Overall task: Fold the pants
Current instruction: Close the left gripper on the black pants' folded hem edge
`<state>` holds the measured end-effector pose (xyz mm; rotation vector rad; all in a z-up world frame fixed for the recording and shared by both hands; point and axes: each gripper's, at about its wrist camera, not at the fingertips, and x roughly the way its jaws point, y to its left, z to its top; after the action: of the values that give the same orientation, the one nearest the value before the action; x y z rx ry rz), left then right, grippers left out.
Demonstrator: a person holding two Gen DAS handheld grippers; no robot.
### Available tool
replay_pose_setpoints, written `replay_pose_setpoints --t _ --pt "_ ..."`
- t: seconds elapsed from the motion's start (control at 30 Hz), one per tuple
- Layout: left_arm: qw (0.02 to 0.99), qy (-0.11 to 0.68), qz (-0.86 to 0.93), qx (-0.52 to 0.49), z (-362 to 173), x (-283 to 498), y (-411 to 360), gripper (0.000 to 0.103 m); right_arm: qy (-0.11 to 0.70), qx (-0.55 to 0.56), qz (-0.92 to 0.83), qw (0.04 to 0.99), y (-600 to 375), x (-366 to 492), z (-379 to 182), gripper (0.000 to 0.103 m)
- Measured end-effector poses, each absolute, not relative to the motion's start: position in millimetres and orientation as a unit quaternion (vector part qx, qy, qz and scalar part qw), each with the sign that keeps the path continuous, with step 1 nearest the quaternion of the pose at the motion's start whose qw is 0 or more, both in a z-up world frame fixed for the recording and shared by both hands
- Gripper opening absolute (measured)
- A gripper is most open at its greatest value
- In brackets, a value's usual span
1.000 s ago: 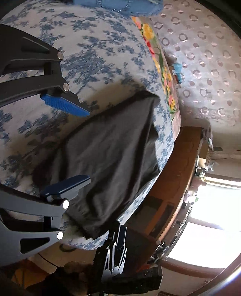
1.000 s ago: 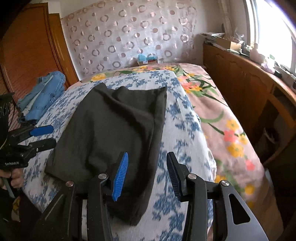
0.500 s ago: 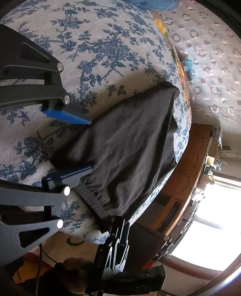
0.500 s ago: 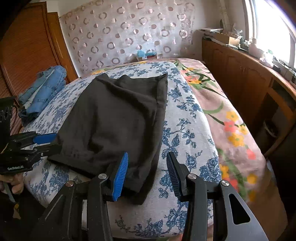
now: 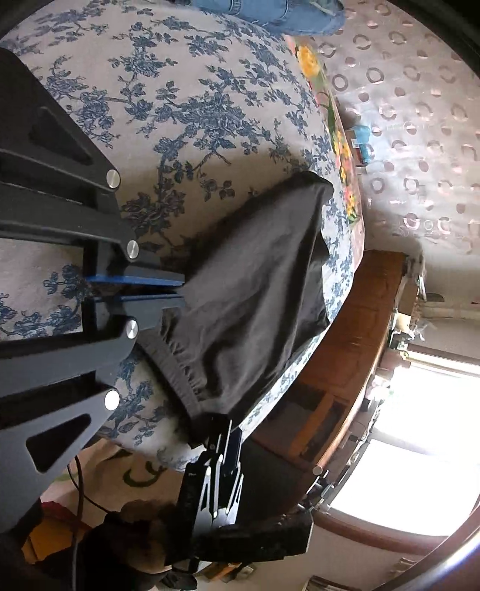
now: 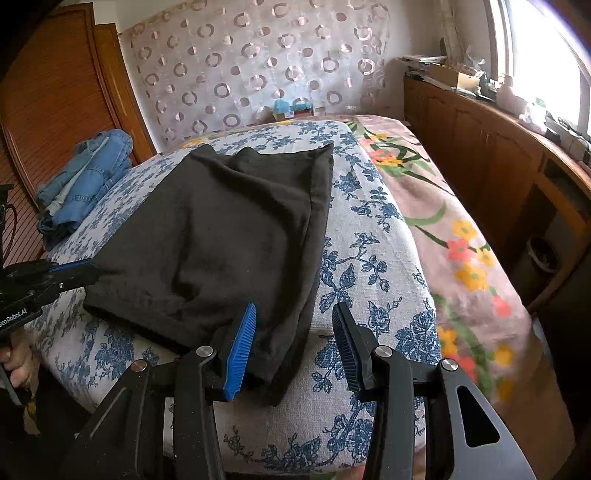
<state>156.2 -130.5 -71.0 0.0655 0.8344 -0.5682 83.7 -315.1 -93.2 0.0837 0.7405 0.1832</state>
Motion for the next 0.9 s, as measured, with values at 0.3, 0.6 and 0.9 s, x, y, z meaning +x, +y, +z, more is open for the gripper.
replay_pose_setpoints --t 0.3,0.6,0.9 --pt "0.878 0.400 -0.263 0.013 -72.4 158.9 -125.7 0.005 0.363 0.047 0.090 0.926 -312.9 76.6 -93.3 0.045" --pt "0.861 0.436 -0.263 -0.009 -86.5 174.4 -131.6 0.046 0.362 0.036 0.086 0.928 -307.8 71.7 -92.7 0.045" --pt "0.849 0.448 -0.280 0.004 -96.6 166.3 -138.6 0.021 0.362 0.040 0.087 0.927 -310.7 70.8 -94.0 0.045"
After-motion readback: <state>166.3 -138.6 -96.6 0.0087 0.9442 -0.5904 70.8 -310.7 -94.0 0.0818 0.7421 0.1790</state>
